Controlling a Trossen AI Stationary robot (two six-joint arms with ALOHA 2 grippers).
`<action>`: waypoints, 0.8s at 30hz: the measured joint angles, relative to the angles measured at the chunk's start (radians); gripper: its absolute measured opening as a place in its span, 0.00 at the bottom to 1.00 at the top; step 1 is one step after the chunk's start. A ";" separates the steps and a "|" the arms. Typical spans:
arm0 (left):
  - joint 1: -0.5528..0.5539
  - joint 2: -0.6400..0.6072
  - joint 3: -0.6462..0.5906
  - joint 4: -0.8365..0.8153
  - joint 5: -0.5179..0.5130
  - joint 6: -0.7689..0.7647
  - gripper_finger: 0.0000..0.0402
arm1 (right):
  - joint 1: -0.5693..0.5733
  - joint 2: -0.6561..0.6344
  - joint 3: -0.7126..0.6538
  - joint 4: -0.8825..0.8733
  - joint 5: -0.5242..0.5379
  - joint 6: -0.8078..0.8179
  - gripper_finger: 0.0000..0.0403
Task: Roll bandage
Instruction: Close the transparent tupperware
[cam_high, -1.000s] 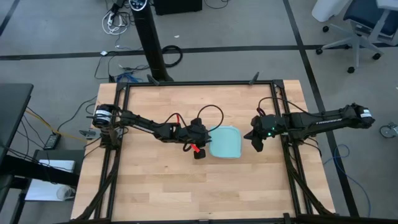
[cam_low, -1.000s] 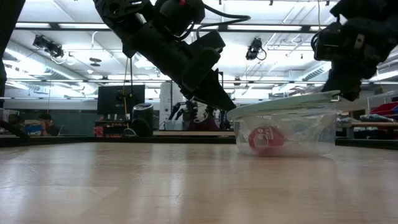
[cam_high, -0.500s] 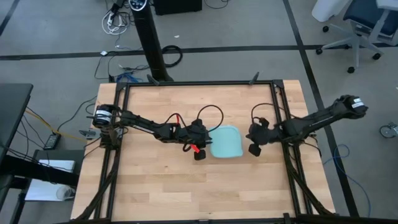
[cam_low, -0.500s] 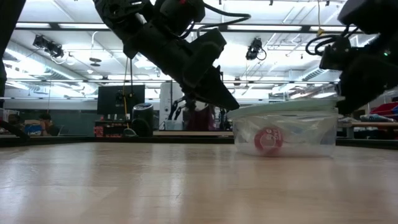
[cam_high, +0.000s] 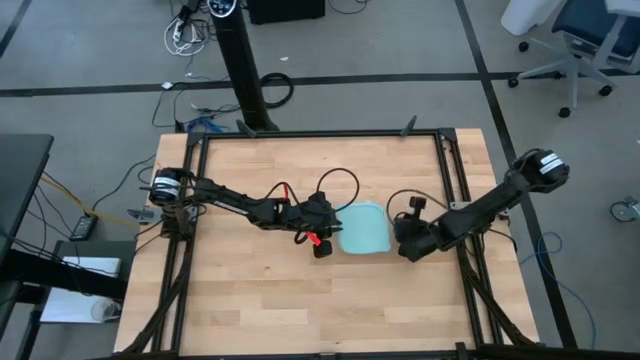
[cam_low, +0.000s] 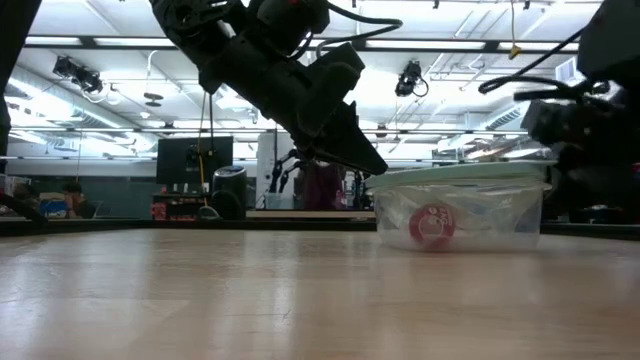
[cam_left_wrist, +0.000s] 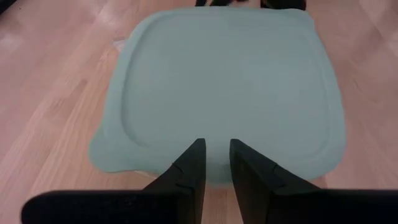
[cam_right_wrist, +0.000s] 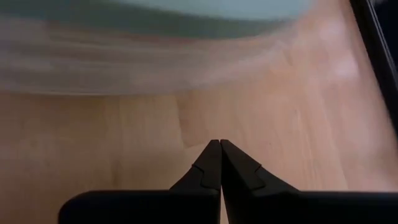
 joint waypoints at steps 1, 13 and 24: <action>0.000 0.000 0.000 0.001 0.000 0.000 0.19 | -0.001 0.023 0.000 0.024 0.000 -0.053 0.00; 0.000 0.000 0.000 -0.001 0.000 0.000 0.19 | -0.056 0.118 0.002 0.286 -0.033 -0.140 0.07; 0.000 -0.001 0.000 0.004 -0.001 0.000 0.19 | -0.066 0.118 0.002 0.520 -0.131 -0.230 0.28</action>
